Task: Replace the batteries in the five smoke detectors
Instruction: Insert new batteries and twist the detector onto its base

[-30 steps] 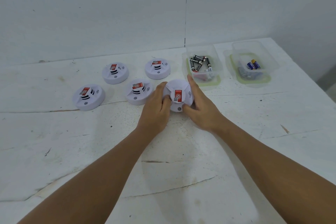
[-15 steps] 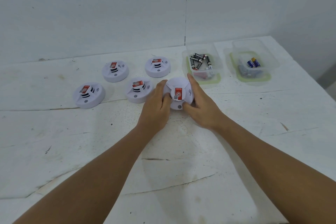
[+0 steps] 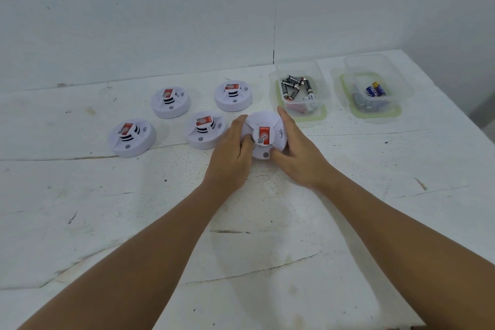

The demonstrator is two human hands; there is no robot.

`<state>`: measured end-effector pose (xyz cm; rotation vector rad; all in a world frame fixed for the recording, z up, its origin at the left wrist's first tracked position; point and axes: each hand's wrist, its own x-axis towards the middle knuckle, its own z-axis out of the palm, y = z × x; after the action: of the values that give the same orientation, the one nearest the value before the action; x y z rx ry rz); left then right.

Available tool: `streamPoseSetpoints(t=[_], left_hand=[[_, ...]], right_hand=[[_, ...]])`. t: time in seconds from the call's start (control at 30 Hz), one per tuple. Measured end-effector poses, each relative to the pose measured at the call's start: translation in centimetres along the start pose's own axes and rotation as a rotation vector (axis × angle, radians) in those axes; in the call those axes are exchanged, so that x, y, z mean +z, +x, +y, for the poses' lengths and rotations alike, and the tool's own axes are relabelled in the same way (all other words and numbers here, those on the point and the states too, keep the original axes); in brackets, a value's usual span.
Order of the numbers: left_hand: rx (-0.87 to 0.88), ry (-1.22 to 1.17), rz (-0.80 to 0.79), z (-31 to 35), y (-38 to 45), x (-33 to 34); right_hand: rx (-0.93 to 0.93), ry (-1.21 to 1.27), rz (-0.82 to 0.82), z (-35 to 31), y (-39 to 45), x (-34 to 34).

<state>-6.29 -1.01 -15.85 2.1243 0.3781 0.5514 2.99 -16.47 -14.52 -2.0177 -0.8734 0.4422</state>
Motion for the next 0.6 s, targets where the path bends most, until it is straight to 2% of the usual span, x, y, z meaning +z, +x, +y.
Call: streamPoseSetpoints(t=[0.6], left_hand=[[-0.011, 0.045, 0.02, -0.19, -0.01, 0.19]], right_hand=[[-0.004, -0.002, -0.007, 0.02, 0.08, -0.01]])
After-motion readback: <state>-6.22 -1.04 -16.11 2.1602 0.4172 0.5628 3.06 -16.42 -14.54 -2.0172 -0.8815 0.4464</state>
